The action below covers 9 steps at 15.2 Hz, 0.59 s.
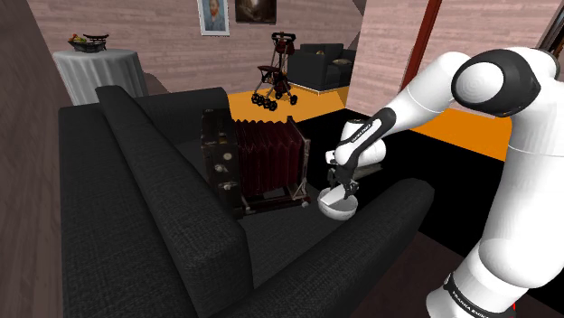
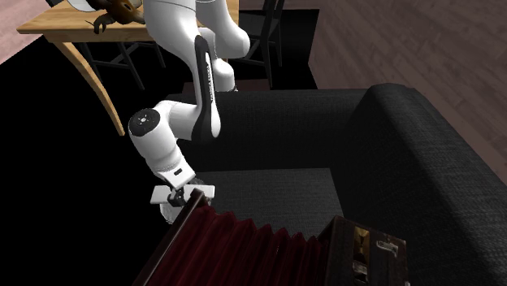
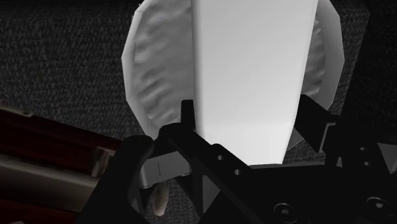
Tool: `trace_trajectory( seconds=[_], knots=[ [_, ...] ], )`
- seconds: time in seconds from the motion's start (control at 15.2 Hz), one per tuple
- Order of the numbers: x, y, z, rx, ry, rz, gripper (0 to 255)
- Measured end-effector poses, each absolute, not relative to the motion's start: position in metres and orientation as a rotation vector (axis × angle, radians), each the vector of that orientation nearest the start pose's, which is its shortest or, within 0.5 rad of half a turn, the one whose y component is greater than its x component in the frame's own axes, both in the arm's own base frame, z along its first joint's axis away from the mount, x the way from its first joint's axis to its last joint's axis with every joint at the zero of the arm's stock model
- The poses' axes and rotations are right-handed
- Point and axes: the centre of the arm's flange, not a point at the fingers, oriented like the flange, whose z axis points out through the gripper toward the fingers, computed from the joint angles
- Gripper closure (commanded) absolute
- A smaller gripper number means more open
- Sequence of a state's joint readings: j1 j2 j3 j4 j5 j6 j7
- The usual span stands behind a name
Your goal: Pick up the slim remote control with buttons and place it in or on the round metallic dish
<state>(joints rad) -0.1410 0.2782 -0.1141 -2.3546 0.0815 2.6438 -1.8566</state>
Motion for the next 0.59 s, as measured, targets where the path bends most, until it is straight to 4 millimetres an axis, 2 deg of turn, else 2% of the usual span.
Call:
trace_trajectory(
  seconds=[0.13, 0.53, 0.59],
  knots=[
    [0.4971, -0.1339, 0.2011, -2.267, -2.186, -0.022, 255],
    [0.4963, -0.1344, 0.1980, -2.267, -2.187, -0.022, 255],
    [0.4963, -0.1344, 0.1980, -2.267, -2.187, -0.022, 0]
  ],
)
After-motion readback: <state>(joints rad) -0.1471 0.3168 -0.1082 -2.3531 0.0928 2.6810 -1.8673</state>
